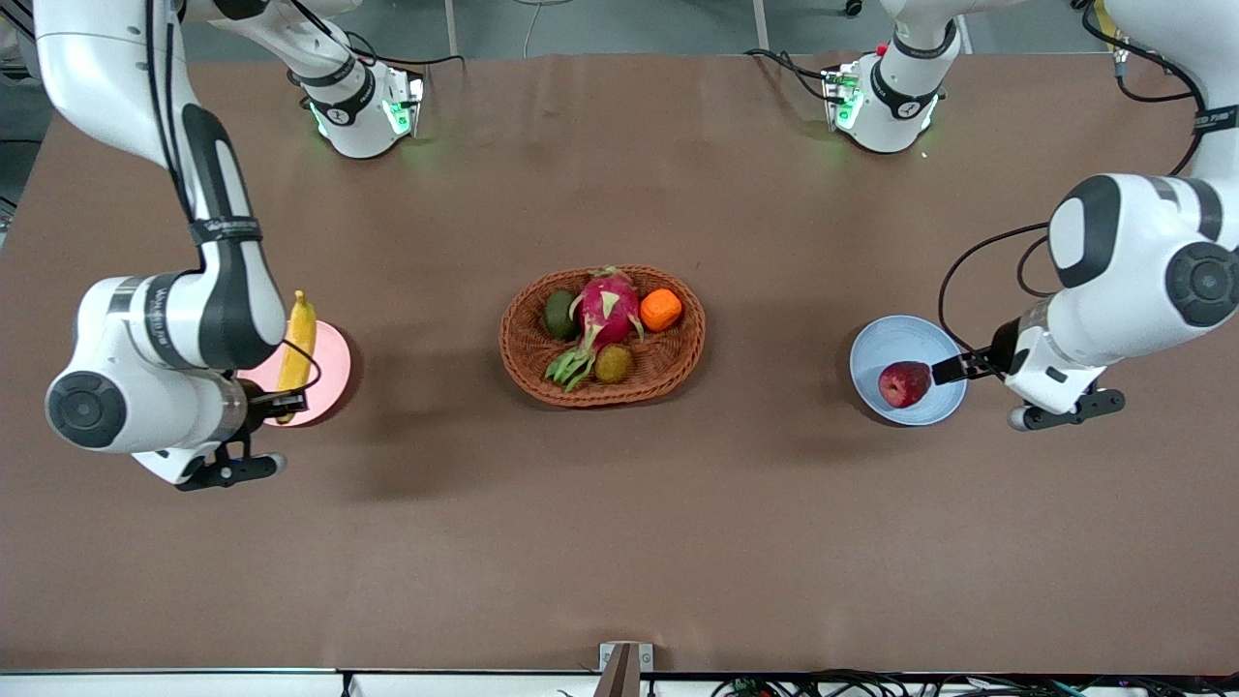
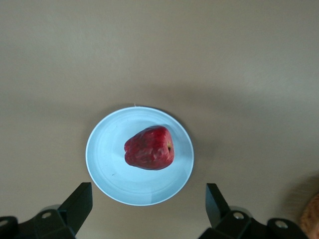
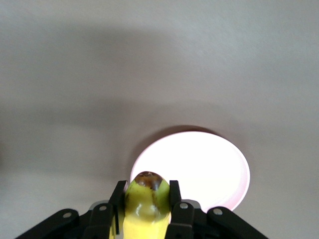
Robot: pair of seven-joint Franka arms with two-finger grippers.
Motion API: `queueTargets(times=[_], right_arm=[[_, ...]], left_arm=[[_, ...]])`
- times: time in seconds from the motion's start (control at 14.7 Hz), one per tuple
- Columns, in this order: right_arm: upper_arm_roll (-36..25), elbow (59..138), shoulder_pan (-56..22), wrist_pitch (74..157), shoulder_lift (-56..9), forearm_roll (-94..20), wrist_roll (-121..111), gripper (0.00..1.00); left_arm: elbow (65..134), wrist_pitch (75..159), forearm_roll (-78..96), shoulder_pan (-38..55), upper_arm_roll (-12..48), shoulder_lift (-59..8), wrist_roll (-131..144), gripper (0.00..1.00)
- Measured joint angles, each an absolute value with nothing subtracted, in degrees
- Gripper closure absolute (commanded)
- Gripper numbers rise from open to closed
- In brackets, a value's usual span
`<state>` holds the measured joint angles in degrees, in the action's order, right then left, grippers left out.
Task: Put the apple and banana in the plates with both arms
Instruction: 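Lift the banana with the right gripper while the left gripper releases the apple, then lower the banana onto the pink plate and open the right gripper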
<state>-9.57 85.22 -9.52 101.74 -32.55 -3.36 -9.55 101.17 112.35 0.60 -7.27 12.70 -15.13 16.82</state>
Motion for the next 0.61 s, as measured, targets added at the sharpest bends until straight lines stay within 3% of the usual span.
queueTargets(times=[0.48,0.54,0.61], right_arm=[[-9.5,95.8,-5.4,120.4,-35.9,-3.3,-17.8,0.90],[-9.5,96.0,-5.3,120.7,-36.6,-3.3,-18.4,0.81],[-9.3,96.0,-5.4,120.6,-37.0,-3.3,-18.5,0.52]], left_arm=[[88.3,101.6,0.5,-7.6,12.4,-14.9,16.3,0.00],[86.6,100.0,0.5,-7.6,12.2,-14.6,15.2,0.00],[85.1,98.4,0.5,-7.6,12.0,-14.3,14.3,0.00]])
